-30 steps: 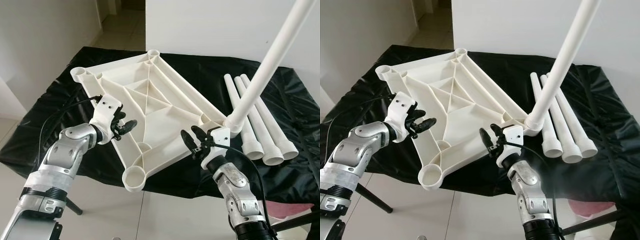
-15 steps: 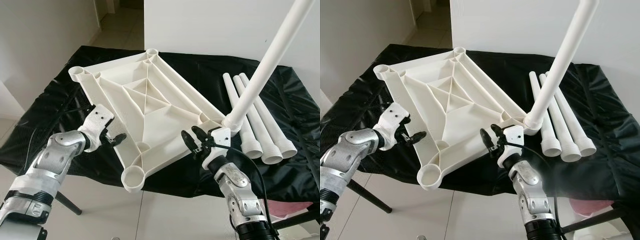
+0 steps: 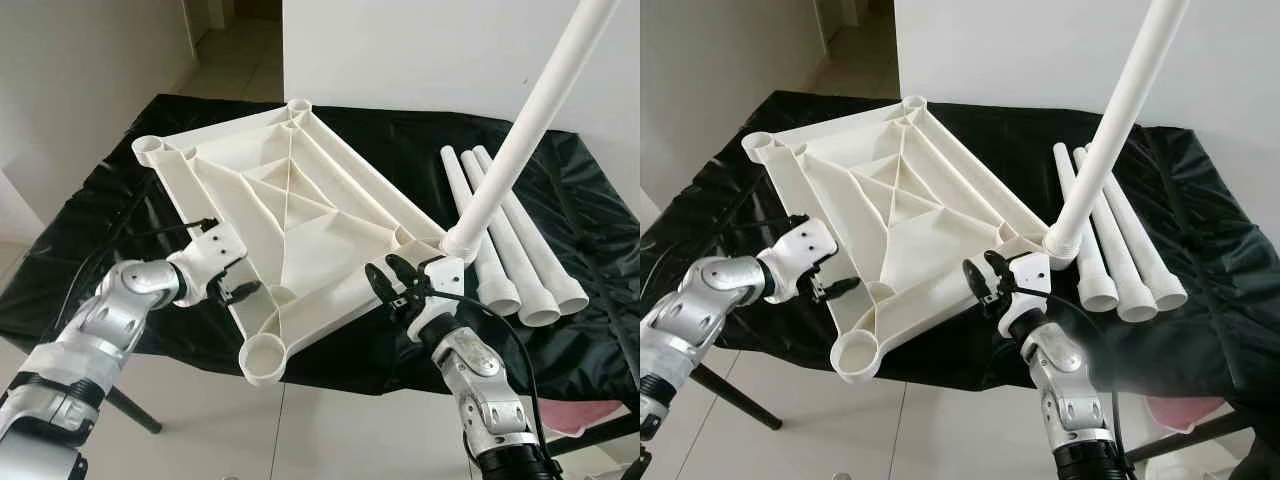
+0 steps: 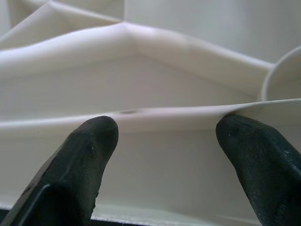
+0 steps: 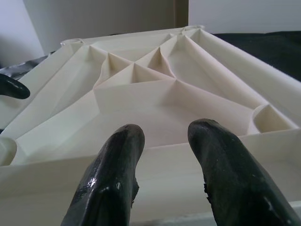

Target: Building children table

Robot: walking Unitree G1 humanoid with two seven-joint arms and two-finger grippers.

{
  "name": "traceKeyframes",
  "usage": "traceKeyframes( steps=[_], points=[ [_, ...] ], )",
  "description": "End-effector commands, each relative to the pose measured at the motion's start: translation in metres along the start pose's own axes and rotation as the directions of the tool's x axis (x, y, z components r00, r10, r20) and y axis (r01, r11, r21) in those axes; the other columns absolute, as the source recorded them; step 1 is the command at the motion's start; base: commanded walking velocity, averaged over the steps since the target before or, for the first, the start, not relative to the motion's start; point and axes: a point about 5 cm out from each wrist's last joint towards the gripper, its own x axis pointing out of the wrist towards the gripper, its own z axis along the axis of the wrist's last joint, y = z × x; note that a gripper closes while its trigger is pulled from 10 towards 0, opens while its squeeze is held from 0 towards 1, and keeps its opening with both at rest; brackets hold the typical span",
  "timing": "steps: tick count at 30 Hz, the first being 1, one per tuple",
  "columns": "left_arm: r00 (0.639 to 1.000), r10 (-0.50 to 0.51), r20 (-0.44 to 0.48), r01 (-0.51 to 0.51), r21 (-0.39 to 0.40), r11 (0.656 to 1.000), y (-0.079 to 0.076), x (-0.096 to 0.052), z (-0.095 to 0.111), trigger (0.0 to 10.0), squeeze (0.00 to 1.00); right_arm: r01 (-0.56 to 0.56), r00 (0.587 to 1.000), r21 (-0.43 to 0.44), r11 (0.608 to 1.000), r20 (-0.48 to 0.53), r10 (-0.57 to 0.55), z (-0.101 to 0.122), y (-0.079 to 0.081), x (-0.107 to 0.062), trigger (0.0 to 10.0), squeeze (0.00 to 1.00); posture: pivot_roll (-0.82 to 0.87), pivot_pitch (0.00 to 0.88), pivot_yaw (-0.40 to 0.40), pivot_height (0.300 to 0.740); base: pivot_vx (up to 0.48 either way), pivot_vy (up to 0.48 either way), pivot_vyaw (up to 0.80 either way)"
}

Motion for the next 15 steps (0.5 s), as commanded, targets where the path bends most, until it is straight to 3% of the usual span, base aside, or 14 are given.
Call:
traceKeyframes(
  steps=[1, 8, 15],
  points=[
    [0.992, -0.124, -0.032, 0.123, -0.019, 0.992, -0.025, 0.009, -0.009, 10.0, 0.00, 0.005, 1.000, -0.001, 1.000, -0.005, -0.005, -0.001, 0.000, -0.002, 10.0, 0.00, 0.03, 0.087, -0.008, 0.740, 0.000, 0.000, 0.00],
    [0.984, -0.165, 0.075, 0.166, -0.015, 0.986, -0.040, 0.017, 0.018, 10.0, 0.00, -0.001, 1.000, -0.005, 1.000, -0.006, 0.001, -0.002, 0.000, -0.001, 10.0, 0.00, 0.03, 0.079, -0.009, 0.740, 0.000, 0.000, 0.00],
    [0.984, -0.167, 0.067, 0.167, 0.006, 0.986, -0.039, 0.019, 0.019, 10.0, 0.00, -0.010, 1.000, -0.003, 1.000, -0.010, 0.010, -0.003, 0.002, 0.000, 10.0, 0.00, 0.03, 0.072, -0.009, 0.740, 0.000, 0.000, 0.00]
  ],
)
